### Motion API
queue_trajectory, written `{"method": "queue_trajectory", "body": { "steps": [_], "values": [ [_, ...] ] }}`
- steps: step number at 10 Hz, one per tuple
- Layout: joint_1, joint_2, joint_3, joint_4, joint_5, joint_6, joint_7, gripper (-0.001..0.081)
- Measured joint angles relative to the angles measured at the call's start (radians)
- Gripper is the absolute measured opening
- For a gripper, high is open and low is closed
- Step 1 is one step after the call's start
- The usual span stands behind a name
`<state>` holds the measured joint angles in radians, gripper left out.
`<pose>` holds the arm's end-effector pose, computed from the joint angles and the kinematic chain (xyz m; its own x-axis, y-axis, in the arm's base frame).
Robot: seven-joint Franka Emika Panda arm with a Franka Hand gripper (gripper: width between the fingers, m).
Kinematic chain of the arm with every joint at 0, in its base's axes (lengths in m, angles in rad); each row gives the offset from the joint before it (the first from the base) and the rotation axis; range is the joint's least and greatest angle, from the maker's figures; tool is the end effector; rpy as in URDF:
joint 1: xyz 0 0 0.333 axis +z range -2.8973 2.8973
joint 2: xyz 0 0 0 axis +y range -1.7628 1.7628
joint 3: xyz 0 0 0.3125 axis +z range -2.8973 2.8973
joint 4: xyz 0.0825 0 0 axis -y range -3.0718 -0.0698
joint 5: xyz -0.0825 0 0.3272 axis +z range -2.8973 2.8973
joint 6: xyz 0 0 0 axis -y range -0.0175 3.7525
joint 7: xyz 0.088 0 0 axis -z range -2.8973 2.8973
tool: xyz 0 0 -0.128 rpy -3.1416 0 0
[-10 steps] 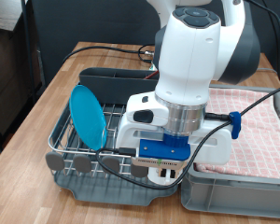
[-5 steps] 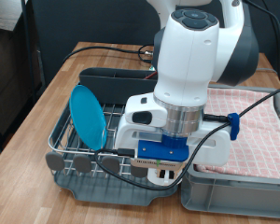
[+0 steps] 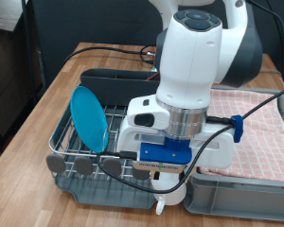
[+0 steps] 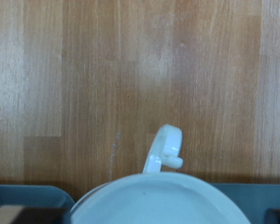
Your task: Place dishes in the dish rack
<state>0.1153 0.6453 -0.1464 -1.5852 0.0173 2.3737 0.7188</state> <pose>0.6686 -0.0049 0.2872 0.7361 -0.6577 0.1603 -0.6606 -0.7496 -0.0419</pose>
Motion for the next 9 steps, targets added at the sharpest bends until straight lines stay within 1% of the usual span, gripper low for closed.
{"method": "queue_trajectory", "body": {
  "steps": [1, 2, 3, 4, 5, 6, 9],
  "values": [
    [-0.003, 0.0, 0.007, 0.005, 0.016, -0.025, -0.005, 0.0456],
    [-0.007, 0.0, 0.016, 0.015, 0.032, -0.06, -0.014, 0.062],
    [-0.009, -0.001, 0.02, 0.027, 0.04, -0.092, -0.017, 0.062],
    [-0.009, -0.003, 0.023, 0.037, 0.042, -0.117, -0.017, 0.0754],
    [-0.009, -0.011, 0.024, 0.04, 0.042, -0.13, -0.017, 0.0754],
    [-0.009, -0.024, 0.024, 0.04, 0.042, -0.14, -0.017, 0.0794],
    [-0.008, -0.08, 0.023, 0.041, 0.04, -0.182, -0.012, 0.0802]
  ]
}}
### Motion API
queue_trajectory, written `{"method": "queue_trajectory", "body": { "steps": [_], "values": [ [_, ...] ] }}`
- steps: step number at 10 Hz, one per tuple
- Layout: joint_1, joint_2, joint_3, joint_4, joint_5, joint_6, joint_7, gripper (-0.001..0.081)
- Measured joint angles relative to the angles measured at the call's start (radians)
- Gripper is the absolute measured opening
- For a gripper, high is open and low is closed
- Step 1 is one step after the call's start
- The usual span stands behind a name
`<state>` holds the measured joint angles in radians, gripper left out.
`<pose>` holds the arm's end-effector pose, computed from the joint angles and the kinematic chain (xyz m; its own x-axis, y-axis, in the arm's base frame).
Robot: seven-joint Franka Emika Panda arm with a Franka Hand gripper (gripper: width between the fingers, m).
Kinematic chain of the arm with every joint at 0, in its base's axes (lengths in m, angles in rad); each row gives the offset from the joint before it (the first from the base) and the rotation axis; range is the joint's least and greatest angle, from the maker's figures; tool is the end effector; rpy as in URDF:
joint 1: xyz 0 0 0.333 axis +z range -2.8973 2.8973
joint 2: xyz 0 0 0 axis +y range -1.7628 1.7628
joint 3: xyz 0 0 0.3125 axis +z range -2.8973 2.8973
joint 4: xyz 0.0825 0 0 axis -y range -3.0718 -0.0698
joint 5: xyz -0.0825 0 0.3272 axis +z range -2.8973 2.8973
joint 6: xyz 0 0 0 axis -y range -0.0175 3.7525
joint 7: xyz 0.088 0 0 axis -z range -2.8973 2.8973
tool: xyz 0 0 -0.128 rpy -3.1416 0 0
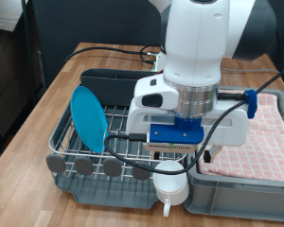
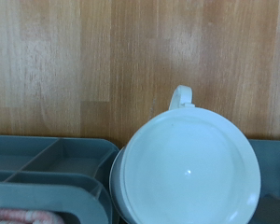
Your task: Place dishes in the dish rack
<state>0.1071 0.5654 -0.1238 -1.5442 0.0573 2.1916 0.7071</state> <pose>0.6585 0.0049 0.3374 0.7397 -0.6685 0.0768 -0.6674 -0.7435 -0.0434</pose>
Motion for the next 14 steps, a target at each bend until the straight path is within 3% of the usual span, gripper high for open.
{"method": "queue_trajectory", "body": {
  "steps": [5, 14],
  "values": [
    [0.001, -0.052, -0.009, 0.025, -0.022, -0.036, 0.0, 0.0803],
    [0.012, -0.075, -0.018, 0.058, -0.059, -0.063, 0.013, 0.0803]
  ]
}}
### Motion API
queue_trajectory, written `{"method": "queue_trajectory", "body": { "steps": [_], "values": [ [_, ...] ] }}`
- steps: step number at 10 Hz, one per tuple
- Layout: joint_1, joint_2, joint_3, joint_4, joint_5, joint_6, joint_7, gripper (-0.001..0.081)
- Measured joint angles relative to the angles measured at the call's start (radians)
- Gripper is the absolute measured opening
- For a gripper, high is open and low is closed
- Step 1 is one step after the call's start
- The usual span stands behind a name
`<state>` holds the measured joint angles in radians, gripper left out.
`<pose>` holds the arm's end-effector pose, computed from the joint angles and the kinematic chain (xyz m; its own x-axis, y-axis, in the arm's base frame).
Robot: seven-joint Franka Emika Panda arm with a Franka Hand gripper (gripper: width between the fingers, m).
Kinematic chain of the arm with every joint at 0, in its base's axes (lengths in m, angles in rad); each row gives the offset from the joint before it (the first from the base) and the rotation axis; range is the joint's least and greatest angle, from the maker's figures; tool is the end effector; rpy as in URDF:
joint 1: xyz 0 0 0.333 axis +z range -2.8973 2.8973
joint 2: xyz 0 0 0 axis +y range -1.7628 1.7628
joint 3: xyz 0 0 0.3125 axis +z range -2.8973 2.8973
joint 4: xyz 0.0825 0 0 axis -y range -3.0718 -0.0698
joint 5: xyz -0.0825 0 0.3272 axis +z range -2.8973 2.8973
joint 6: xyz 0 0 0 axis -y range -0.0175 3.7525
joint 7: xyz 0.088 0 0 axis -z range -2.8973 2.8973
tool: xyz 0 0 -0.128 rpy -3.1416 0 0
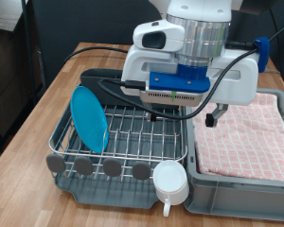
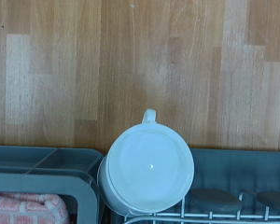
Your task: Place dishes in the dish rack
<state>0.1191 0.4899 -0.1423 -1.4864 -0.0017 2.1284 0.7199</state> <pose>0.6591 0.0004 0.4061 0.7388 -0.6542 0.1618 -0.6558 -0.7532 -0.0510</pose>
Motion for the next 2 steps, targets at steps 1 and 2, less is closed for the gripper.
{"method": "queue_trajectory", "body": {
  "steps": [1, 2],
  "values": [
    [-0.001, 0.0, 0.0, 0.0, 0.004, -0.015, 0.001, 0.0803],
    [-0.001, 0.0, -0.002, 0.004, 0.004, -0.042, 0.009, 0.0803]
  ]
}}
